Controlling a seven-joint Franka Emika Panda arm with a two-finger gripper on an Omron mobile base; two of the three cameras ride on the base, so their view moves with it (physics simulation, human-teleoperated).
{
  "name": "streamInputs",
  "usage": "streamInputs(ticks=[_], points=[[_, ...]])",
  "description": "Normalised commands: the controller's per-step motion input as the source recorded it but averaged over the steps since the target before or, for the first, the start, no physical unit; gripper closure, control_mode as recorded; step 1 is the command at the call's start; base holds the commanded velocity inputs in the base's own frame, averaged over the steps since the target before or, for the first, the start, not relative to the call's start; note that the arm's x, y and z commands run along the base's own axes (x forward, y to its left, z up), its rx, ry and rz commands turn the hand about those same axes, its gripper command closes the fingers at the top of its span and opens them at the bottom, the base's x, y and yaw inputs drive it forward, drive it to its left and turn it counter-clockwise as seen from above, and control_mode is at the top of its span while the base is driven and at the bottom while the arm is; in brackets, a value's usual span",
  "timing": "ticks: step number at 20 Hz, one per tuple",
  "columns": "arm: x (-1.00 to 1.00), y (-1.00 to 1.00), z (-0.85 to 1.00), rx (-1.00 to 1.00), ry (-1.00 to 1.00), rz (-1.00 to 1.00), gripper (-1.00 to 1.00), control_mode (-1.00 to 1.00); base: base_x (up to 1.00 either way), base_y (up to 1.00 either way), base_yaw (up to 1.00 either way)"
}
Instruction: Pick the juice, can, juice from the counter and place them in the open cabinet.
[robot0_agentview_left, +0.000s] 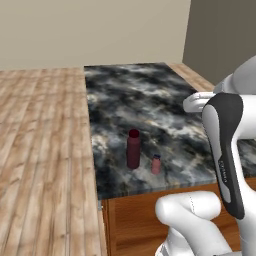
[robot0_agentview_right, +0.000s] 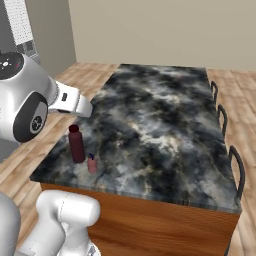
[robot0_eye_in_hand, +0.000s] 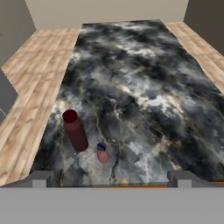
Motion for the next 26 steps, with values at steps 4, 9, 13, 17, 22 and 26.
streamInputs(ticks=[4, 9, 13, 17, 22, 26], points=[[0.0, 0.0, 0.0, 0.0, 0.0, 0.0, -1.0, 1.0, 0.0, 0.0, 0.0], [0.0, 0.0, 0.0, 0.0, 0.0, 0.0, -1.0, 1.0, 0.01, 0.0, 0.0], [0.0, 0.0, 0.0, 0.0, 0.0, 0.0, -1.0, 1.0, 0.01, 0.0, 0.0], [0.0, 0.0, 0.0, 0.0, 0.0, 0.0, -1.0, 1.0, 0.0, 0.0, 0.0], [0.0, 0.0, 0.0, 0.0, 0.0, 0.01, -1.0, -1.0, 0.0, 0.0, 0.0], [0.0, -0.01, 0.0, 0.0, 0.0, 0.12, -1.0, -1.0, 0.0, 0.0, 0.0]])
